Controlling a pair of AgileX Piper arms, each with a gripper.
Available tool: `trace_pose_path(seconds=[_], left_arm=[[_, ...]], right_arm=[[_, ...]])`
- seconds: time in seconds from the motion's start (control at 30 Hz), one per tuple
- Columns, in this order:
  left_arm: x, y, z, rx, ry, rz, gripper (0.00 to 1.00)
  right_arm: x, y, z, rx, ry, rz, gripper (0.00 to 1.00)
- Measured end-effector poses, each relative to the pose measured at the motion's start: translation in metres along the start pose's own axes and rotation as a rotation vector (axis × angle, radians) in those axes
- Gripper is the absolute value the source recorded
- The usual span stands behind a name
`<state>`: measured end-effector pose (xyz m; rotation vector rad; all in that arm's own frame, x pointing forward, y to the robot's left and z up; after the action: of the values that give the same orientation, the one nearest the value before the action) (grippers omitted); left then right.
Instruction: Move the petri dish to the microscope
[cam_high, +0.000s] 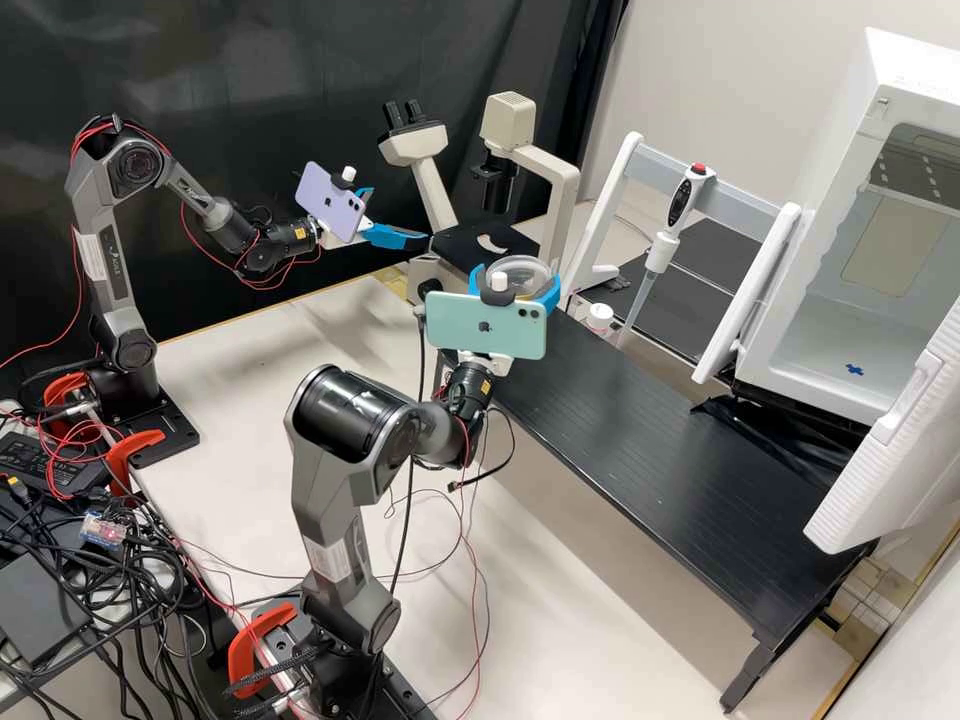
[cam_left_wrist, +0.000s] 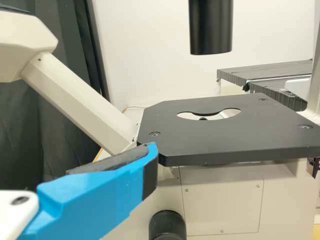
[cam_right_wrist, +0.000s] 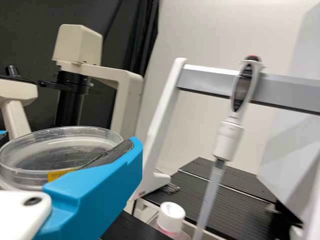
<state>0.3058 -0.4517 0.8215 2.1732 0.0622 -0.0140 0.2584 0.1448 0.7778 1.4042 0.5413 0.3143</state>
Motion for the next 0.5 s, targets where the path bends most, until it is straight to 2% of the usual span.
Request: trace_pose_path(seconds=[0.23,0.5], left_arm=[[0.000,0.000,0.000,0.000,0.000,0.000,1.00],[0.000,0.000,0.000,0.000,0.000,0.000,1.00]], right_arm=[[0.035,-0.021,-0.014,0.007,-0.005,-0.060,0.00],[0.077,-0.051,-0.023,-0.002,-0.060,-0.144,0.00]])
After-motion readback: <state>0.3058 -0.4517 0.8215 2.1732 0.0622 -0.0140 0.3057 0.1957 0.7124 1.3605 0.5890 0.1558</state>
